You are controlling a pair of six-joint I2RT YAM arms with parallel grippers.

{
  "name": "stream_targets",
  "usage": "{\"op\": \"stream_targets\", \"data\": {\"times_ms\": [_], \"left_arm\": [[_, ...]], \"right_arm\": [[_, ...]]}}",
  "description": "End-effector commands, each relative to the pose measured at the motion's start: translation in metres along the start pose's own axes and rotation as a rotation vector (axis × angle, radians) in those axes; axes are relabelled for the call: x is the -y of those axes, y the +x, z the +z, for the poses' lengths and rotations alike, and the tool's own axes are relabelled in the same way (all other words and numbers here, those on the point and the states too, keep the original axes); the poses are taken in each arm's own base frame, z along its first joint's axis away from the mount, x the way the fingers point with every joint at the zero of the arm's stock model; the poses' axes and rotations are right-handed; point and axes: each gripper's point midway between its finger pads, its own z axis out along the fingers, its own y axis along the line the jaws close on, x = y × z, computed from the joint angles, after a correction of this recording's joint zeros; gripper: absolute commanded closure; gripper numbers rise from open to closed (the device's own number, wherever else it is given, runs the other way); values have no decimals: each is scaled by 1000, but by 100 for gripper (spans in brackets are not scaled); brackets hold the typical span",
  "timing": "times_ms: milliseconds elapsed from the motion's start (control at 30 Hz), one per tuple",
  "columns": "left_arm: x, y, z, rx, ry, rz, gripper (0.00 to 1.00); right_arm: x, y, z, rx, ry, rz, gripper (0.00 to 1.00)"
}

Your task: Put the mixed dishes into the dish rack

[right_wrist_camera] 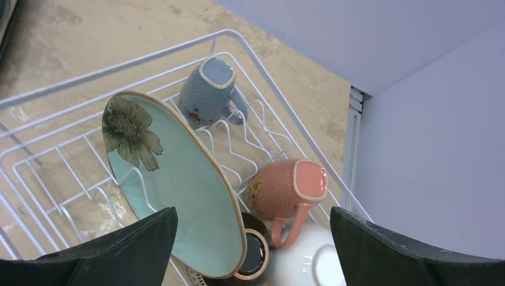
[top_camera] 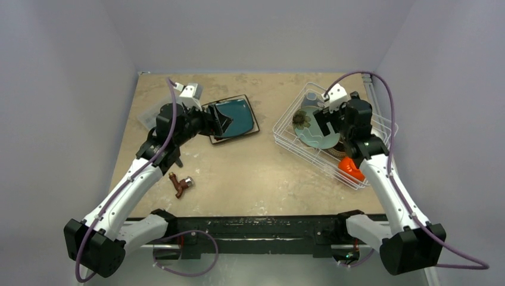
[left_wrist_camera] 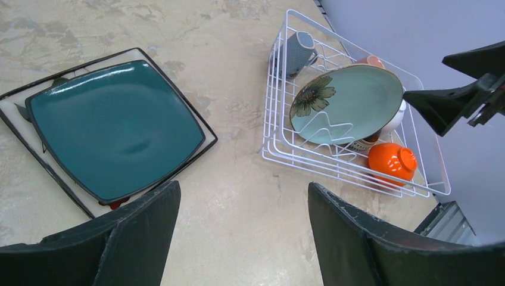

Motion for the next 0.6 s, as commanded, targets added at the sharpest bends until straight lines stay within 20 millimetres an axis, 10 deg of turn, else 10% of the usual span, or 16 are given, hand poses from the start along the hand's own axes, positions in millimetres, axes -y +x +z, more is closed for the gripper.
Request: {"op": "stream_targets", "data": {"times_ms": [0, 200, 567], "left_arm": [[1, -8, 2, 32, 16, -13, 23], [-15, -1, 10, 5, -40, -74, 21], [-64, 37, 43, -180, -129, -374, 20]], "right_arm": [[18, -38, -25, 146, 77, 204, 2], [-38, -112, -93, 411, -340, 775, 2], [-93, -123, -123, 376, -725, 987, 2]]}}
